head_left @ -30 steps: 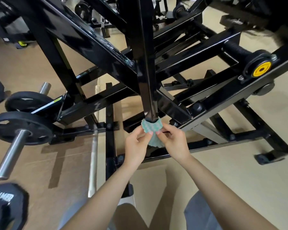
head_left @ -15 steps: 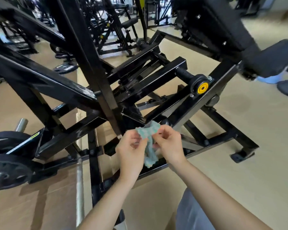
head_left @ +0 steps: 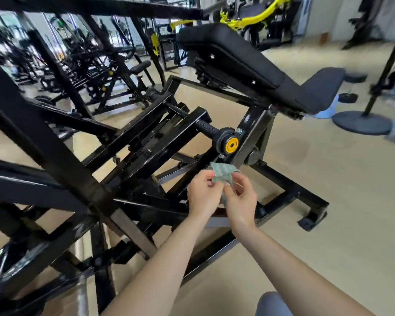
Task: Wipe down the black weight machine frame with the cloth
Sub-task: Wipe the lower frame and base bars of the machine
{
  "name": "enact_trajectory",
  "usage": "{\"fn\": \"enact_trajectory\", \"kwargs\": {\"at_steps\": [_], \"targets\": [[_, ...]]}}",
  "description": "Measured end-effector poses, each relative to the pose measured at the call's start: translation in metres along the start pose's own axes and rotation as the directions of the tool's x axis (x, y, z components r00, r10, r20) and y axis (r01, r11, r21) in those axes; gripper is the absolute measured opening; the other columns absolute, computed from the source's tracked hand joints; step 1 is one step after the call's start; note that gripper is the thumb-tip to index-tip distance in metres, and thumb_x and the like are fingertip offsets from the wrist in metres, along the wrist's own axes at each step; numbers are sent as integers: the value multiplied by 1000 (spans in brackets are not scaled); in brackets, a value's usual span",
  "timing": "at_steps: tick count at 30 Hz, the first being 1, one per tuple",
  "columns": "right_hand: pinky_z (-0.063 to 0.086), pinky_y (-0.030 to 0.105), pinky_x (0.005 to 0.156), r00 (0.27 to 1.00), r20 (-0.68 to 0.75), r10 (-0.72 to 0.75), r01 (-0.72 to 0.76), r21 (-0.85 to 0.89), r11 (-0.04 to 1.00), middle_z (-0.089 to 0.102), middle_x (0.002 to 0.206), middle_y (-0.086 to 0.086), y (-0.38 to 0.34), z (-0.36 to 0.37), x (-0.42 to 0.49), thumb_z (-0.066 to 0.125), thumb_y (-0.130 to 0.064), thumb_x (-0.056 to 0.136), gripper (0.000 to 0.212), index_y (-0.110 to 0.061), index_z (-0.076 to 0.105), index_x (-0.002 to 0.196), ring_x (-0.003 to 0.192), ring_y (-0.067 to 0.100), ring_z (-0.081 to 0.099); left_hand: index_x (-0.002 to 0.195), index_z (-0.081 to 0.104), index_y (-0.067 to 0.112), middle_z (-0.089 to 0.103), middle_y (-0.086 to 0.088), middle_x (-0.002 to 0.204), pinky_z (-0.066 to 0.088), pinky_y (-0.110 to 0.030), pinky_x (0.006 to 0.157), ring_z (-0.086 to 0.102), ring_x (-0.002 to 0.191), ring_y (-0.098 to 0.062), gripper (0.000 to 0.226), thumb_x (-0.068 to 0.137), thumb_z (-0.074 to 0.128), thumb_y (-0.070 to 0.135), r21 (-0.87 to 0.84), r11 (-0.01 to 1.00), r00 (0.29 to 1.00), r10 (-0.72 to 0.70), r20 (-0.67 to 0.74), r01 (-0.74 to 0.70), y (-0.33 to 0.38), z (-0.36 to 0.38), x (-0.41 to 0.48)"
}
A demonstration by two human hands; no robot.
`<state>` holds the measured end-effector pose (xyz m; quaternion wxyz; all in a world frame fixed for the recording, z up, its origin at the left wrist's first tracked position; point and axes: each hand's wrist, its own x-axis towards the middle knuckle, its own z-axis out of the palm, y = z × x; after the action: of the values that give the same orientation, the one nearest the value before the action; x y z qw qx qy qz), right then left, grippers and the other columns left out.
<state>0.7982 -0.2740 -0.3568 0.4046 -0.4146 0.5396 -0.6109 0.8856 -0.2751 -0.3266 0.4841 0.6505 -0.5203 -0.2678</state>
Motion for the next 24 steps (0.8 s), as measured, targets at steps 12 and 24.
{"fn": "enact_trajectory", "kwargs": {"at_steps": [12, 24], "targets": [[52, 30, 101, 979, 155, -131, 142, -61, 988, 52, 129, -12, 23, -12, 19, 65, -9, 95, 51, -28, 55, 141, 121, 15, 60, 132, 66, 14, 56, 2, 125, 54, -33, 93, 58, 113, -18, 39, 95, 68, 27, 316, 907, 960, 270, 70, -278, -16, 4, 9], [62, 45, 85, 895, 365, 256, -292, 47, 955, 55, 132, -5, 34, -10, -24, 59, 2, 95, 47, -22, 50, 135, 113, 23, 63, 123, 68, 22, 56, 5, 126, 44, -32, 91, 47, 108, -16, 35, 98, 59, 45, 782, 541, 941, 289, 175, -311, -45, -29, -8]]}}
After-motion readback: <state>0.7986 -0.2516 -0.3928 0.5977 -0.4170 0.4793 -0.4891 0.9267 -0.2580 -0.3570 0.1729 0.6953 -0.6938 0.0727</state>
